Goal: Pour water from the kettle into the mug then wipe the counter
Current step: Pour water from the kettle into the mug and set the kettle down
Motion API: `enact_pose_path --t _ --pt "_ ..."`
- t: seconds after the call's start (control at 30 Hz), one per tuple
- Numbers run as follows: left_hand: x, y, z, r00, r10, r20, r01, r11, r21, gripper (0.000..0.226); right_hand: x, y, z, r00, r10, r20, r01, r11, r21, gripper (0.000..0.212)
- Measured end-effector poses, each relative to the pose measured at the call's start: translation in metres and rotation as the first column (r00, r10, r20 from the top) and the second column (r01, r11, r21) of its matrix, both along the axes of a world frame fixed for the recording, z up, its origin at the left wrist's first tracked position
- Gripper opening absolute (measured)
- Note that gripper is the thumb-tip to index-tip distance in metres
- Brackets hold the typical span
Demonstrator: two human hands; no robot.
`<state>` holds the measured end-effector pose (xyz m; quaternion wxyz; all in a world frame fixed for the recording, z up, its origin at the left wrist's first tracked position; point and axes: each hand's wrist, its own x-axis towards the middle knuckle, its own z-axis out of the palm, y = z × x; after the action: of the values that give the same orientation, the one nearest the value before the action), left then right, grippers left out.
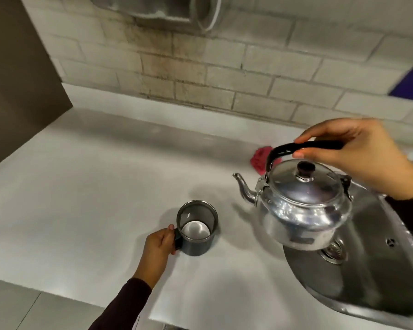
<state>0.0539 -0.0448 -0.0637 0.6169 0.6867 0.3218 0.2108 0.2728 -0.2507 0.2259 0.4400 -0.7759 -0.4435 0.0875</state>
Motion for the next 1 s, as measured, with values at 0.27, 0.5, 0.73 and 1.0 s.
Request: enact_pose_path --t 0.27,0.5,0.73,1.0 --pt "0.003 0.002 0.003 1.000 -0.009 -0.015 0.009 1.000 0.019 0.056 -0.044 -0.015 0.000 1.000 0.023 0.009 -0.021 0.988 -0.150 0.029" --pt "0.001 0.002 0.007 0.999 -0.046 -0.020 0.046 0.999 0.018 0.056 -0.068 0.006 0.008 0.947 0.147 0.285 -0.008 0.900 -0.436 0.032" --pt "0.001 0.003 0.008 0.997 -0.076 -0.011 0.076 0.997 0.018 0.058 -0.072 0.018 0.010 0.907 0.230 0.352 0.005 0.832 -0.555 0.026" --pt "0.001 0.003 0.007 0.997 -0.081 -0.002 0.081 0.997 0.014 0.058 -0.075 0.020 0.014 0.919 0.228 0.320 0.007 0.804 -0.595 0.031"
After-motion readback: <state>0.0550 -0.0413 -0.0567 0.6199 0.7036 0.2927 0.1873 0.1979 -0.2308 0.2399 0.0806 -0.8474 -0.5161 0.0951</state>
